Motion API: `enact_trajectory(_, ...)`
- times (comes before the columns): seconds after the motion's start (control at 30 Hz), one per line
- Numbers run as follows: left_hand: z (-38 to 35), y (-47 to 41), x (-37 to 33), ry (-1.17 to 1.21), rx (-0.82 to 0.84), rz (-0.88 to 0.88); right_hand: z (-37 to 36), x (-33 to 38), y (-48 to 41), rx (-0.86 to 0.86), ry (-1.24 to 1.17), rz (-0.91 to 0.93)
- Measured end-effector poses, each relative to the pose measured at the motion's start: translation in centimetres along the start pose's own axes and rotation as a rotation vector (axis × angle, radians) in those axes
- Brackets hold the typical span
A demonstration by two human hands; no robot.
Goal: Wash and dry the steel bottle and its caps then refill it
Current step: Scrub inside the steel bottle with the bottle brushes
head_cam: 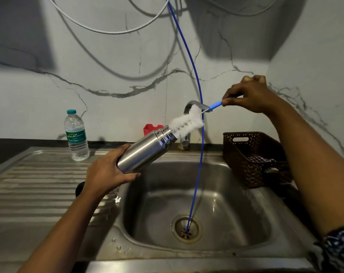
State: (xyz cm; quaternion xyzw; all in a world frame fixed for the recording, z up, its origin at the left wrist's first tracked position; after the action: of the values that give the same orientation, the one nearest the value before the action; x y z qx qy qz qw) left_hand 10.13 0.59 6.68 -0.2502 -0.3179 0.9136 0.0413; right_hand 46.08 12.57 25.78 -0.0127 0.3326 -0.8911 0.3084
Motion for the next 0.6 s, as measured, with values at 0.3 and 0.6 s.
enact_trajectory(0.3, -0.8, -0.1, -0.2, 0.087, 0.067, 0.005, -4.4, 8.3, -0.4, 0.003, 0.045, 0.197)
enact_trajectory(0.6, -0.4, -0.2, 0.5, 0.206, 0.109, 0.070, 2.3, -0.4, -0.1, -0.083, 0.084, 0.013)
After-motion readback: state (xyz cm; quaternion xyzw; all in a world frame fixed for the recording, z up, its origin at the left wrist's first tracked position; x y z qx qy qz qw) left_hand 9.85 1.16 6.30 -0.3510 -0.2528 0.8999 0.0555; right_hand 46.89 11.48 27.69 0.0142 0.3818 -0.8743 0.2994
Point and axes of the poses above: each hand's wrist, its own y-axis away from the middle knuckle, its own z-axis out of the back of the hand, x = y × z, the point moved 2 cm from there along -y, towards the middle knuckle, and after that the axes turned 6 degrees about y, right-handed, at the moved point
